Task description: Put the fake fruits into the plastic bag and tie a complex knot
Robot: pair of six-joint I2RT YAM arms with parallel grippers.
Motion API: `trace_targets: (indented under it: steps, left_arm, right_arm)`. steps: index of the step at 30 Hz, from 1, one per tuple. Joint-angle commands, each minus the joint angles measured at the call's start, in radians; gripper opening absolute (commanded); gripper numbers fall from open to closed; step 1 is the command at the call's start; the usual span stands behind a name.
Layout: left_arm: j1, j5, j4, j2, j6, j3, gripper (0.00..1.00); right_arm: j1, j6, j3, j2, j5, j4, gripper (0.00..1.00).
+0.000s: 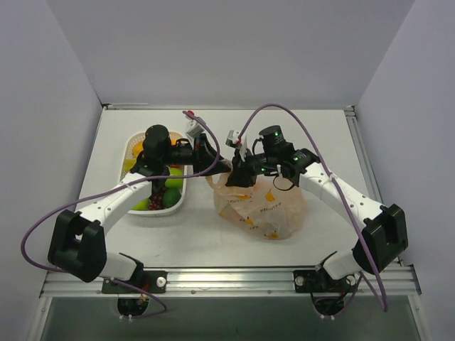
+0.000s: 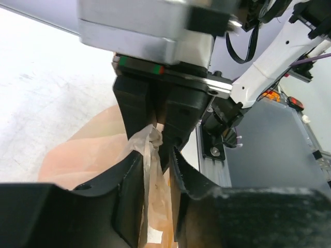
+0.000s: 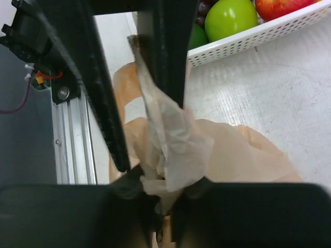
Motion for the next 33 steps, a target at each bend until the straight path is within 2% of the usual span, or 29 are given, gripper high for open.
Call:
trace_targets:
  steps: [1, 3, 4, 7, 8, 10, 14, 17, 22, 23, 25, 28, 33]
  left_arm:
    - [-0.004, -0.049, 0.121, -0.056, 0.017, -0.040, 0.35]
    - [0.002, -0.136, 0.122, -0.120, 0.021, -0.062, 0.44]
    - [0.019, -0.172, 0.118, -0.149, 0.023, -0.077, 0.61]
    - [0.042, -0.389, -0.028, -0.331, 0.079, -0.110, 0.79]
    - [0.042, -0.452, -0.159, -0.369, 0.105, -0.116, 0.81]
    - [0.041, -0.605, -0.305, -0.473, 0.151, -0.129, 0.84]
    - [0.030, -0.708, -0.498, -0.585, 0.166, -0.186, 0.84]
    - [0.009, -0.746, -0.556, -0.605, 0.104, -0.252, 0.84]
    - [-0.072, -0.809, -0.450, -0.521, 0.020, -0.292, 0.85]
    - [-0.089, -0.815, -0.368, -0.504, 0.015, -0.289, 0.85]
    - [-0.152, -0.869, -0.311, -0.449, 0.024, -0.269, 0.86]
    - [-0.223, -0.930, -0.227, -0.389, 0.035, -0.269, 0.88]
    - [-0.271, -0.930, -0.130, -0.309, 0.060, -0.289, 0.89]
  right_arm:
    - [-0.010, 0.102, -0.028, 0.011, -0.024, 0.106, 0.01]
    - [-0.026, 0.152, -0.042, 0.008, -0.007, 0.119, 0.00]
    - [-0.031, 0.175, -0.048, 0.005, -0.004, 0.136, 0.00]
    - [-0.051, 0.248, -0.068, -0.010, 0.027, 0.161, 0.00]
    - [-0.054, 0.284, -0.072, -0.020, 0.035, 0.170, 0.00]
    - [-0.057, 0.359, -0.086, -0.026, 0.070, 0.190, 0.00]
    - [-0.057, 0.510, -0.094, -0.023, 0.168, 0.195, 0.00]
    - [-0.056, 0.611, -0.088, -0.017, 0.245, 0.178, 0.00]
    - [-0.034, 0.690, -0.051, -0.012, 0.364, 0.081, 0.00]
    - [-0.022, 0.688, -0.036, -0.014, 0.377, 0.069, 0.00]
    - [-0.007, 0.682, -0.019, -0.012, 0.397, 0.045, 0.00]
    - [0.006, 0.676, 0.006, -0.006, 0.395, 0.021, 0.00]
    - [0.010, 0.680, 0.012, -0.018, 0.385, 0.008, 0.00]
